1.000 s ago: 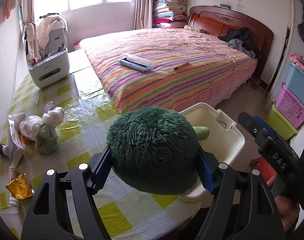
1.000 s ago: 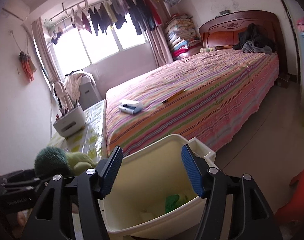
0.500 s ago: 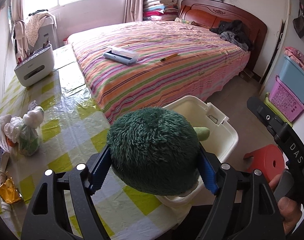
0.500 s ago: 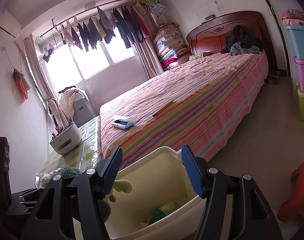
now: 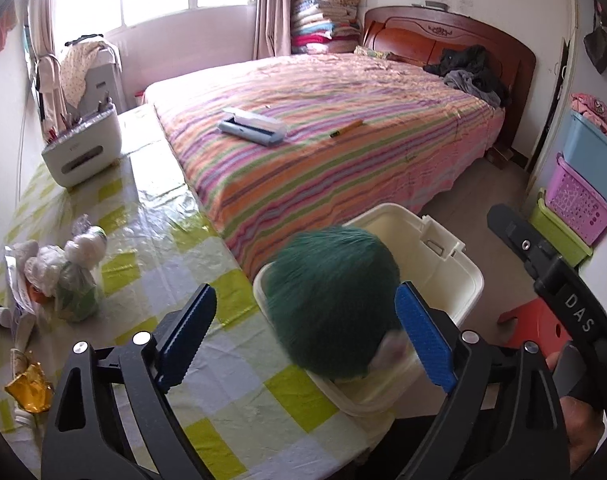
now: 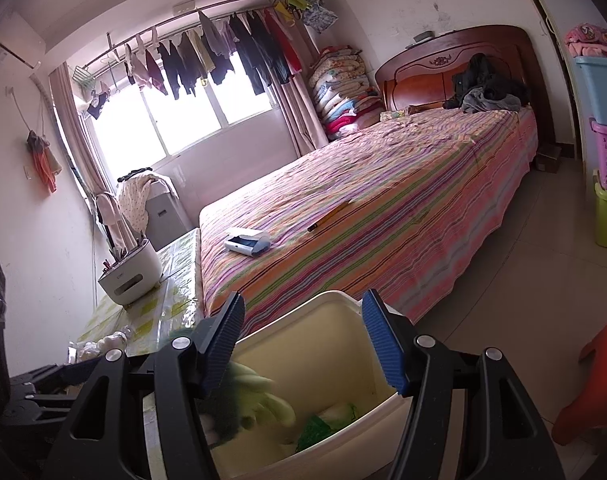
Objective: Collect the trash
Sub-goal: 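Open the left tool over the white bin to drop the plush toy, then move both tools back to the table toward the white tube and yellow wrapper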
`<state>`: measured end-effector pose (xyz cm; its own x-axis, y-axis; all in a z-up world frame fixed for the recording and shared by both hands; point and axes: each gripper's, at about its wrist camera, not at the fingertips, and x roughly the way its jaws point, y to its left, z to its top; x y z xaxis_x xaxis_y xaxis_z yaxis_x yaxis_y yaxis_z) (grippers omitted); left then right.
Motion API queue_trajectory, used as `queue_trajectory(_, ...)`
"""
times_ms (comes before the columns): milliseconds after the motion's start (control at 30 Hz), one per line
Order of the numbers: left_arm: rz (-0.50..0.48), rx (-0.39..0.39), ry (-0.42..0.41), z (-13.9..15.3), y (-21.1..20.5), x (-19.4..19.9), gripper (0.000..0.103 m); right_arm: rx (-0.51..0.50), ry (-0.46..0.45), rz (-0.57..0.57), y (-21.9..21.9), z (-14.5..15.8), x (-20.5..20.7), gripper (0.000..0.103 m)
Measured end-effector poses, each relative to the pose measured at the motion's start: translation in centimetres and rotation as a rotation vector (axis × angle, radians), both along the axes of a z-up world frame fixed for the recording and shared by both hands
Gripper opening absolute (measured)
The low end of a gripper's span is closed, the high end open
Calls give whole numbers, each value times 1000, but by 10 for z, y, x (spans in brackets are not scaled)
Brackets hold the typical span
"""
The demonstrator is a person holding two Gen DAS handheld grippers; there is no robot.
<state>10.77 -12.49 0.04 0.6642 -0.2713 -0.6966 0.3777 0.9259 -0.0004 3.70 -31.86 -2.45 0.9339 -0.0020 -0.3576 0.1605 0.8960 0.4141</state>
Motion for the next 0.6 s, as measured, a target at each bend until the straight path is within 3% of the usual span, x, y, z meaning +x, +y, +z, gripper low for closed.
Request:
queue_trajectory(233, 23, -28, -13, 10, 17, -3, 90, -11, -9, 9, 6, 1, 1, 60)
queue_trajectory(433, 73, 5, -39, 8, 38, -9, 90, -31, -7, 51, 20, 2, 7, 60)
queue_trajectory(600, 141, -16, -5, 2, 67, -9, 90, -54, 13, 105, 39, 1, 14, 60)
